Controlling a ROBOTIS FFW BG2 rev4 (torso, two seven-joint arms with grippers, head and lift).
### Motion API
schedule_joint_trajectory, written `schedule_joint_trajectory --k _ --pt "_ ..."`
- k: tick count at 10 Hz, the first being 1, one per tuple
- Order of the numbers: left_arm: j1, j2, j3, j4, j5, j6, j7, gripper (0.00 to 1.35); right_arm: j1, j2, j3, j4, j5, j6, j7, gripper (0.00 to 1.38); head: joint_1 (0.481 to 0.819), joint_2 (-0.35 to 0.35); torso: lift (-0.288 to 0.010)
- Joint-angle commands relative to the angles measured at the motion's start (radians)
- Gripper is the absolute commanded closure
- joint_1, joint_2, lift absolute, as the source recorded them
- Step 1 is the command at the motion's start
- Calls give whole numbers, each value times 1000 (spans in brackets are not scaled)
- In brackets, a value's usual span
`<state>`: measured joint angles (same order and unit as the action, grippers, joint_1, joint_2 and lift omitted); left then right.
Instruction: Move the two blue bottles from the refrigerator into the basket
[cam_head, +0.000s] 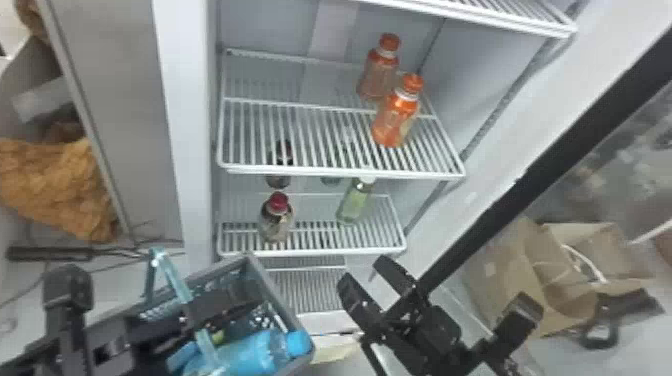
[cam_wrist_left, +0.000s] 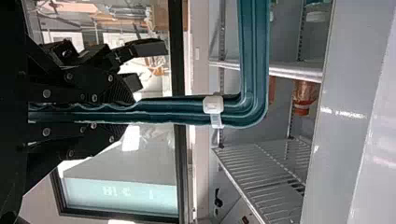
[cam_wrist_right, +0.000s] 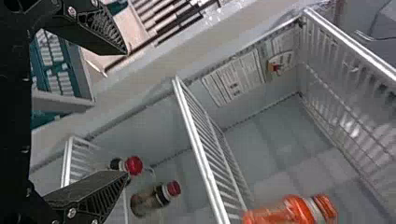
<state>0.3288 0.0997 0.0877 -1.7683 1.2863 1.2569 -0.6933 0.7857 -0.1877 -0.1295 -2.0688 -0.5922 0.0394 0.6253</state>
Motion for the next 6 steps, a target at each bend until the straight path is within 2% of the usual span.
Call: schedule_joint_trajectory --k 1,4,6 --pt "5 0 0 0 0 0 0 1202 32 4 0 31 0 -106 -9 130 695 -330 -10" --pt "17 0 6 0 6 0 0 1202 86 17 -4 60 14 -263 -41 133 695 -350 -10" --pt "20 0 6 0 6 0 0 1202 130 42 -52 48 62 -329 -61 134 695 -350 -10"
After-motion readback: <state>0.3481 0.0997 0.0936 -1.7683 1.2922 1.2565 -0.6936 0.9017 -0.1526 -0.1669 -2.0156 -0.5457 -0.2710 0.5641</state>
